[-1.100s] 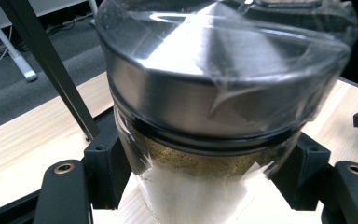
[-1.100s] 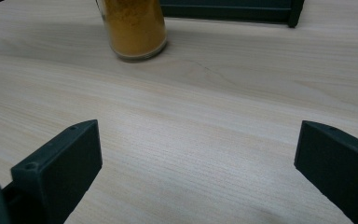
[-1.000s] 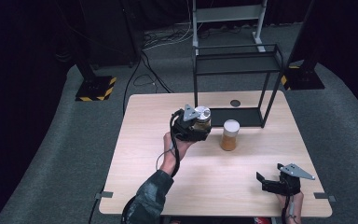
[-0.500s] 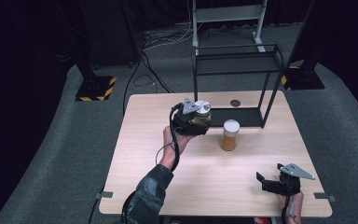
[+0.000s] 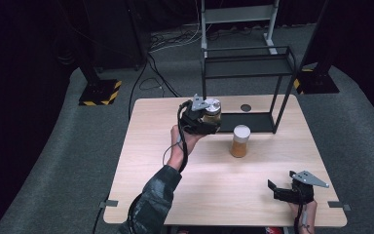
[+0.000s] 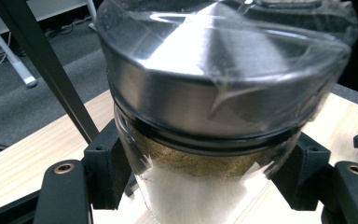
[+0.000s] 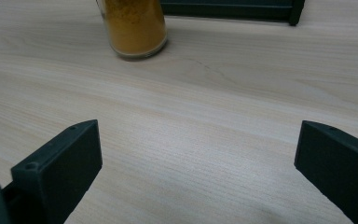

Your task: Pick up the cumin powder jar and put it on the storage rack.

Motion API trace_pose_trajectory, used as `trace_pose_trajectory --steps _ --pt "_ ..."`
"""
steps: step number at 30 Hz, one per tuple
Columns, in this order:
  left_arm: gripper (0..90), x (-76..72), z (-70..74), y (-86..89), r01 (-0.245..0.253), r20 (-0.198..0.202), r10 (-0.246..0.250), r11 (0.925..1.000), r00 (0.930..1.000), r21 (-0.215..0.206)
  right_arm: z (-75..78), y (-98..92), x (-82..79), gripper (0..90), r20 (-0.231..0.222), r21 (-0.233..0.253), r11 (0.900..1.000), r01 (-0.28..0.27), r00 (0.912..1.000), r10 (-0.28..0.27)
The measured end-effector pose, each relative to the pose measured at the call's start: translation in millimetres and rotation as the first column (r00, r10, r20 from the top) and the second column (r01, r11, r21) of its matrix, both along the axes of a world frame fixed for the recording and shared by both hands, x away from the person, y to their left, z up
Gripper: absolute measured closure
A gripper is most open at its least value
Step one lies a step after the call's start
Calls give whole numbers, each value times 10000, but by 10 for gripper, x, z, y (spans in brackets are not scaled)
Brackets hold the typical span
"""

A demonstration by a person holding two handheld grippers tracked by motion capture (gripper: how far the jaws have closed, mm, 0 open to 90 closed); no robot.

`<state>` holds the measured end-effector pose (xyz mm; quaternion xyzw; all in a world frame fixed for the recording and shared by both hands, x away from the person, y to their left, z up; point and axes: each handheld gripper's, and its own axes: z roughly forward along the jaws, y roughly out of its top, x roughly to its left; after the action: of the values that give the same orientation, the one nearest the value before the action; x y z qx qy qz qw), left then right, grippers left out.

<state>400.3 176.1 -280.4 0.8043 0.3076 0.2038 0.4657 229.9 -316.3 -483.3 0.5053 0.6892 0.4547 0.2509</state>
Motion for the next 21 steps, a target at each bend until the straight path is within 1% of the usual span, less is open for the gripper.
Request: trace_pose_trajectory --steps 9,13,16,21 --pt "299 55 141 -27 21 122 -22 9999 9999 105 1 -2 2 0 -6 -17 10000 -6 10000 6" --pt "299 80 180 -33 23 132 -24 10000 9999 34 2 -2 4 0 -12 -20 10000 -11 10000 11" --pt "300 104 218 -53 51 154 -52 9999 9999 96 4 -4 7 0 -34 -15 10000 -26 10000 26" --pt "299 140 281 -66 59 162 -61 10000 9999 77 4 -2 7 0 -33 -17 10000 -6 10000 6"
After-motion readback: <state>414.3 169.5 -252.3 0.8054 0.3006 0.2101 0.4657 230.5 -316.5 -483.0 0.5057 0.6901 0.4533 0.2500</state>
